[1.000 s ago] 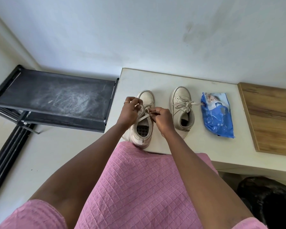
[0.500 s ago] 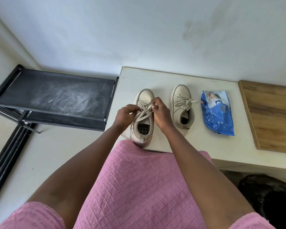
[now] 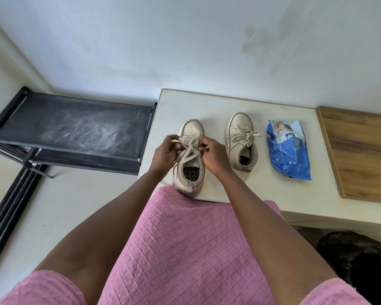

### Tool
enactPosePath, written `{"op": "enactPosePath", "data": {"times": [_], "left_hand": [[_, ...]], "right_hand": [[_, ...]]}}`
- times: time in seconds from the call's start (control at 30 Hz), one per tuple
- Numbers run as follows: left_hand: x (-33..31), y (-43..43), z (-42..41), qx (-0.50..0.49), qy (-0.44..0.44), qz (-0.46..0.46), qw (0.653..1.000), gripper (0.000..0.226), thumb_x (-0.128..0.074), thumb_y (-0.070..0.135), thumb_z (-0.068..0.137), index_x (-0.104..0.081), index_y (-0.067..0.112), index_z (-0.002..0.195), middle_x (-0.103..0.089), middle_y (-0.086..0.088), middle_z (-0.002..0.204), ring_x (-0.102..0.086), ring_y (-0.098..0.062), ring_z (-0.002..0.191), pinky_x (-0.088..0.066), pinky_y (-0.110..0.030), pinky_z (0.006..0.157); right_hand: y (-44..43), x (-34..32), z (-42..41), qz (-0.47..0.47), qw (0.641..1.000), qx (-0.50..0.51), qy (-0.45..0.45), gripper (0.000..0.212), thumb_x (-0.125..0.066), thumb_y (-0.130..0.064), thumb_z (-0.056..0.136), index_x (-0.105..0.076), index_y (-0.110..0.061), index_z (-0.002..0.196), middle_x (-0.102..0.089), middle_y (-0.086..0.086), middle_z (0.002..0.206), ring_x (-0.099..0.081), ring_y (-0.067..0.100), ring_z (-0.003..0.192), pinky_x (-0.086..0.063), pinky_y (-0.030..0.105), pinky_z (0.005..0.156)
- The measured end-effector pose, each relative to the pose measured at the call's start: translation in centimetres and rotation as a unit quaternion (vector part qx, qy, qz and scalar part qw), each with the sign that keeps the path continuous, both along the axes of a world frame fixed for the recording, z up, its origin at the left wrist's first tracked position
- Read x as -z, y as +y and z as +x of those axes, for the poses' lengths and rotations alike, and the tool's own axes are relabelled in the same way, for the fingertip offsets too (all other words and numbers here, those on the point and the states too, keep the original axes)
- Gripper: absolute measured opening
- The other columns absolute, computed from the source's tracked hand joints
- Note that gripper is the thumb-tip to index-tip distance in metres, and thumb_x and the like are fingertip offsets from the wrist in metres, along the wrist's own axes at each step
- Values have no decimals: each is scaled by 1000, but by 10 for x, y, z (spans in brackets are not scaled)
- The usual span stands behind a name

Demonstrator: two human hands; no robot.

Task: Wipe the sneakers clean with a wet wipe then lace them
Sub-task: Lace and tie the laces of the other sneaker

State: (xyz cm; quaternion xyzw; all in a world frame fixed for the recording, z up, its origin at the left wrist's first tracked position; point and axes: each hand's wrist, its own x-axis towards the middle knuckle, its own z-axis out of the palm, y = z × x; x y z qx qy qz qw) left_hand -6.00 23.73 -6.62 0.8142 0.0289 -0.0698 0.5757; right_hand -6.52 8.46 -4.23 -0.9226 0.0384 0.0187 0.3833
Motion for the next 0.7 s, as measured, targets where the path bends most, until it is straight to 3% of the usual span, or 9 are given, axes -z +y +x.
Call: {"op": "enactPosePath", "data": {"times": [0.13,0.2,0.3,0.37,0.47,0.6,0.7], "left_hand": [[2,1,0,26,-18,40,999,17,-64,6,84,-73,12,98,-72,-6,98,-65,-13,92,-49,-30,90],[0,-3,1,8,-21,37,999,10,-68,8,82,-73,11,90,-73,-6,90,-65,-14,87,-50,-29,85],[-4,-7,4,-26,-10,35,999,14,-61,4,85,-63,18,82,-68,-1,82,-61,-5,74,-45,-11,65],[-8,-9,6,-45,4,14,999,27,-49,-5,85,-54,22,85,-66,0,80,-62,-3,70,-43,-9,57],[-9,-8,7,-40,-5,24,999,31,-42,-6,85,-49,24,91,-67,0,82,-66,-11,76,-45,-19,64],[1,-3,-2,-13,-13,17,1000,10,-57,11,90,-59,19,96,-70,-1,92,-64,-13,84,-47,-23,75],[3,-4,-2,-7,-11,18,1000,10,-63,13,87,-71,13,93,-70,0,87,-60,-8,79,-47,-28,77]], "right_hand": [[-1,3,1,119,990,62,44,20,-43,-6,94,-59,-17,99,-58,4,84,-51,21,77,-35,25,65],[-1,5,1,219,967,112,63,30,-42,-10,95,-56,-34,85,-57,0,80,-52,21,76,-41,33,68],[-6,10,-1,297,940,131,99,37,-44,-5,93,-58,-33,74,-58,2,78,-50,21,75,-43,37,68],[-10,9,-3,287,948,85,110,35,-49,1,90,-64,-28,79,-60,2,78,-51,19,77,-45,35,73],[-11,9,-4,230,966,55,106,18,-64,1,83,-70,-9,97,-68,7,85,-59,17,82,-49,31,82],[-4,4,1,149,983,91,56,16,-72,-5,78,-73,-5,94,-72,11,93,-61,14,82,-51,33,86],[3,-3,3,49,997,56,29,12,-60,-3,84,-69,-5,91,-70,11,94,-60,21,86,-43,24,74]]}}
